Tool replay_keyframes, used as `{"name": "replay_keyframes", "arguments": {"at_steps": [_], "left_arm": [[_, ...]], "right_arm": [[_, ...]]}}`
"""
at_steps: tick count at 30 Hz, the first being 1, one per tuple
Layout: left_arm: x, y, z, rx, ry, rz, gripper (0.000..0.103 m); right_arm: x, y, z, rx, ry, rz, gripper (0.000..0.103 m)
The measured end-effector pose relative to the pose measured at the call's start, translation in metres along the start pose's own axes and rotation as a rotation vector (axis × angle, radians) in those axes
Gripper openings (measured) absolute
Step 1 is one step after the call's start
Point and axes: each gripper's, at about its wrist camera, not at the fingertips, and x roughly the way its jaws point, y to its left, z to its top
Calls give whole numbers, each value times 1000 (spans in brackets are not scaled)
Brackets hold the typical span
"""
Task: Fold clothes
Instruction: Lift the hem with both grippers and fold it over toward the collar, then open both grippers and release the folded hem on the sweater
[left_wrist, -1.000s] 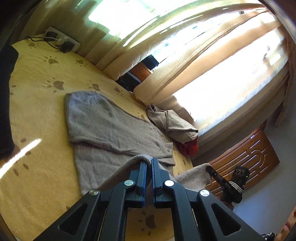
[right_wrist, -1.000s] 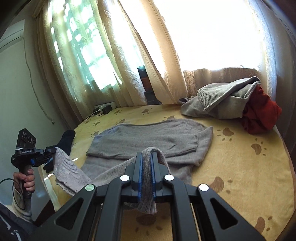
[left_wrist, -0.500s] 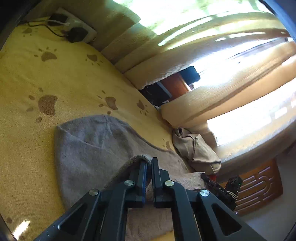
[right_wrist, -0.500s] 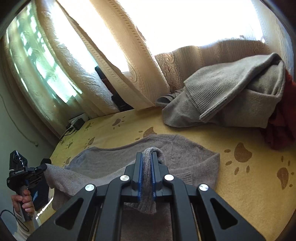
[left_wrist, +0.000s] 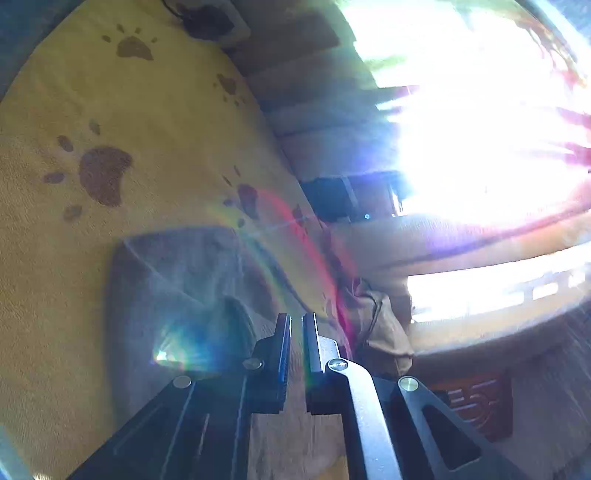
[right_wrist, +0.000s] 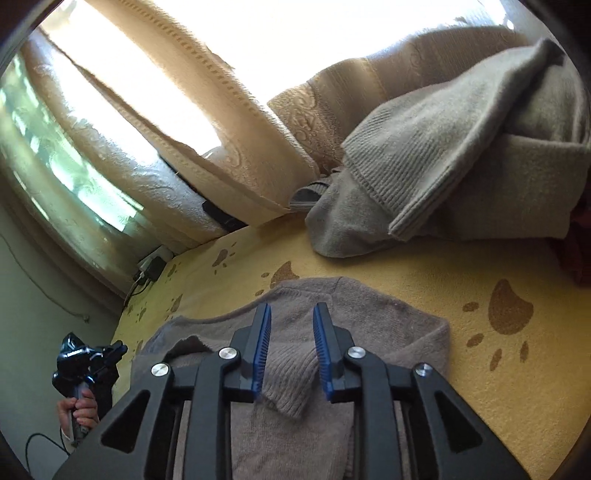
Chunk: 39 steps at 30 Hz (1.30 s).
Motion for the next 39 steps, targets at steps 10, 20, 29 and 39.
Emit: {"name": "replay_keyframes", "arguments": {"at_steps": [10,20,29,39], "left_arm": [[58,-42,-70,259,303,206,5],[81,-38,-8,185,157,314,6],[71,-49,8,246,61,305,6],[99,-19,-19,292,90,369,6]], "right_arm": [[26,72,-72,-390,330,-30,42],[69,43,-16,-306,195,-171,84],[62,33,-2,-237,110,-179,84],[100,54,-35,-426,256,-263,84]]}}
